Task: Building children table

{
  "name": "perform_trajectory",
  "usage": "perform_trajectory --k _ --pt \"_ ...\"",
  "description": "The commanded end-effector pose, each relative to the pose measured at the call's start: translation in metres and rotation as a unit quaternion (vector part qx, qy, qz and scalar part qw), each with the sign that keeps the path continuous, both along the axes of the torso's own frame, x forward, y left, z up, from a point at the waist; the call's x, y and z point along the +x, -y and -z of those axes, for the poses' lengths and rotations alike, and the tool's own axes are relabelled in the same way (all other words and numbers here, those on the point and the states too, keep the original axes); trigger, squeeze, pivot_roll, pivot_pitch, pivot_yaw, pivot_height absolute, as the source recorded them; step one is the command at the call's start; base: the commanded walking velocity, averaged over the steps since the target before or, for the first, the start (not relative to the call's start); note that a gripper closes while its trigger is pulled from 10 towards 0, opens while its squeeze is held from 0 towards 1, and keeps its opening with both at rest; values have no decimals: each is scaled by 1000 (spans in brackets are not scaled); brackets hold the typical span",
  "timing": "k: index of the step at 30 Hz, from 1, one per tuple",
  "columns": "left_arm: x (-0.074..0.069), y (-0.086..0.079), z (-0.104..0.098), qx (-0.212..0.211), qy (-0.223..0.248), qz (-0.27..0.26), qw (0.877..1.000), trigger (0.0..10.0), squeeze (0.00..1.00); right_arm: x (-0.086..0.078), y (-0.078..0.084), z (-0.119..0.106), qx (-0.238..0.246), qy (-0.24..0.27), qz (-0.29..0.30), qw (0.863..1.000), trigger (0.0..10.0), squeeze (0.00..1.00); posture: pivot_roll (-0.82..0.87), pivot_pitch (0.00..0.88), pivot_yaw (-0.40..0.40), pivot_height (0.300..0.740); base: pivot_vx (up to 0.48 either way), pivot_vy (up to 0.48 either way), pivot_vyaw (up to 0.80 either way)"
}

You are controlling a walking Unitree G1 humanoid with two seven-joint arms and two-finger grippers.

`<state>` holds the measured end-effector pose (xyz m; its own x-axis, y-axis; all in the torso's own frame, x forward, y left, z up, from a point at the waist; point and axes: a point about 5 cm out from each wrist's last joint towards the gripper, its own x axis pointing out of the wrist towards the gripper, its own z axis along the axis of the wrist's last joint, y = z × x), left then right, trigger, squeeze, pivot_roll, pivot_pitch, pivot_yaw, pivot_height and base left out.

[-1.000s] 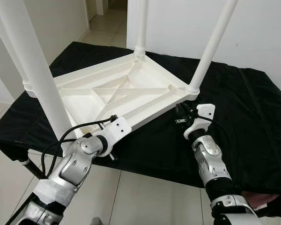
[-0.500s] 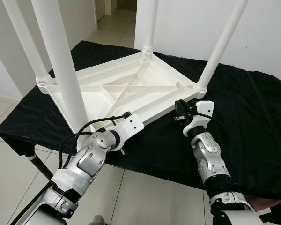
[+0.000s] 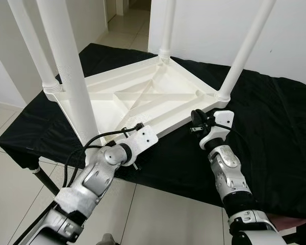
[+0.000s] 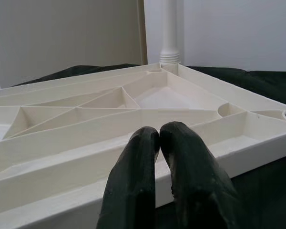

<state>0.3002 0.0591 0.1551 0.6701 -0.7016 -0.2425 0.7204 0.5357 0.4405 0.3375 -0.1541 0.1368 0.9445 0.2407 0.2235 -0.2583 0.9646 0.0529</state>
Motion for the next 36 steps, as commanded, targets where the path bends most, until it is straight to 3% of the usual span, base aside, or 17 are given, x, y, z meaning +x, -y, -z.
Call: perform_trajectory --k 1,2,3,10,16,24,25,26,27,29,30,35,36 --pt "-7 10 -17 -37 30 48 998 10000 1000 -1 0 2 3 -5 1 1000 10000 0 -17 0 -42 740 0 0 0" --pt "-7 5 -22 -48 52 38 997 10000 1000 0 -1 2 3 -6 -2 1000 10000 0 -17 0 -42 740 0 0 0" --pt "-9 -1 -27 -59 76 28 995 10000 0 1 -3 2 2 -7 -6 1000 10000 0 -8 0 -49 740 0 0 0" --pt "-16 -7 -28 -74 79 27 994 10000 0 2 -5 1 1 -7 -13 1000 10000 0 10 0 -63 740 0 0 0" --pt "-35 -27 -25 -122 56 11 991 10000 0 3 -10 1 -2 -9 -25 1000 10000 0 33 0 -78 740 0 0 0" --pt "-52 -42 -23 -153 68 -3 986 10000 0 3 -13 2 -4 -10 -33 999 10000 0 51 0 -89 740 0 0 0" --pt "-72 -53 -19 -179 41 6 983 10000 0 5 -14 3 -7 -13 -39 999 10000 0 66 0 -96 740 0 0 0" --pt "-72 -53 -19 -179 41 6 983 10000 0 5 -14 3 -7 -13 -39 999 10000 0 66 0 -96 740 0 0 0" --pt "-82 -59 -19 -192 27 11 981 10000 0 5 -16 3 -7 -14 -42 999 10000 0 79 0 -99 740 0 0 0" --pt "-82 -59 -19 -192 27 11 981 10000 0 5 -16 3 -7 -14 -42 999 10000 0 79 0 -99 740 0 0 0" --pt "-97 -67 -21 -202 1 22 979 10000 0 6 -17 4 -7 -16 -46 999 10000 0 106 0 -107 740 0 0 0" --pt "-112 -76 -21 -203 -36 33 978 10000 0 7 -20 5 -6 -19 -51 998 10000 0 125 0 -112 740 0 0 0" --pt "-120 -81 -20 -197 -58 38 978 10000 0 8 -23 5 -5 -20 -55 998 10000 0 137 0 -113 740 0 0 0"
